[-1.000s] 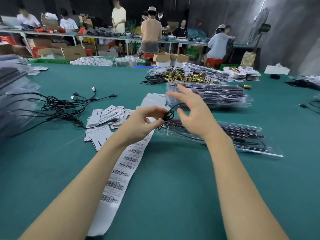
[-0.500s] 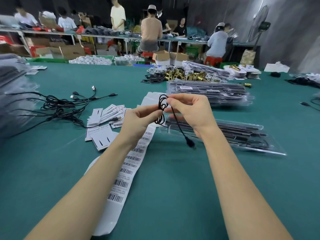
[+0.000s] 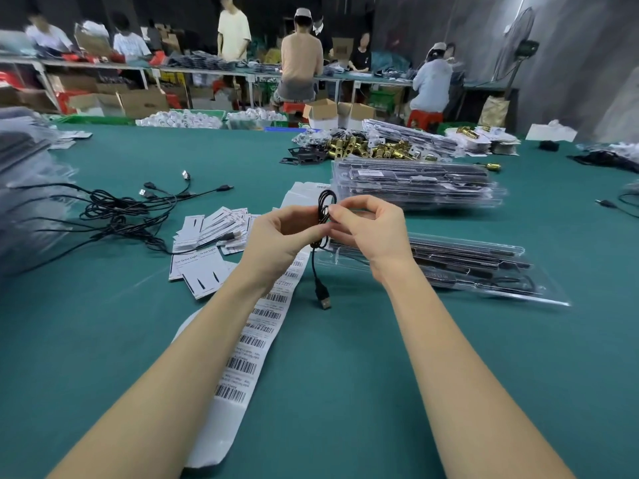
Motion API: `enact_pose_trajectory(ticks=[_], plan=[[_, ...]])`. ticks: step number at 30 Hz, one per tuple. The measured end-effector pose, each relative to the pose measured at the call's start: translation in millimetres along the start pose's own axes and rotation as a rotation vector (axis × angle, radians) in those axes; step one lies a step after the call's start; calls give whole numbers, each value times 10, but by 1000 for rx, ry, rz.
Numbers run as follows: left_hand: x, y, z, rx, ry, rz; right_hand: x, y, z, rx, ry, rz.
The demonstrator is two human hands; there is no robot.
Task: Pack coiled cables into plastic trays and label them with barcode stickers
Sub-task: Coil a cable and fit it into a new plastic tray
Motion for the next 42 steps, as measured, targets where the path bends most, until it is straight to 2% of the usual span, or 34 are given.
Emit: enact_pose_trajectory(ticks=[3, 6, 9, 11, 13, 19, 22, 25, 28, 32, 34, 38, 42], plan=[[15, -28, -57, 57, -90, 4, 11, -29, 10, -29, 71, 10], [-24, -30, -74, 109, -50, -59, 54, -33, 14, -107, 173, 98], [-121, -25, -119, 181, 144, -174, 123, 25, 8, -270, 566, 215], [-161, -25, -149, 206, 237, -220, 151, 77, 38, -394, 742, 247], [-169, -14, -159, 218, 292, -237, 162, 109, 82, -460, 819, 246], [-192, 4, -162, 227, 353, -263, 254, 106, 163, -499, 960, 160], [-196, 7, -184, 215, 331, -256, 231, 104, 156, -515, 937, 150], [-189, -3, -221, 174, 278, -235, 114, 92, 20, -488, 765, 206], [-168, -5, -226, 118, 206, -210, 10, 14, -215, -288, 462, 254], [-104, -6, -86, 17, 115, -153, -45, -78, -312, 54, 18, 128], [-88, -7, -33, 6, 104, -136, -41, -81, -237, 122, 19, 7], [-105, -10, -44, 65, 167, -154, -52, 2, -43, 100, 341, -285], [-120, 16, -41, 54, 243, -175, 47, 25, 31, 37, 217, -237]])
Point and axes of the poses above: each hand's wrist, its own y-axis away from the middle knuckle, its own z-axis out of the palm, x = y × z, the point moved 7 cm from there along -y, towards the middle knuckle, and after that the axes turned 9 degrees about -y, right-handed, at the moved point
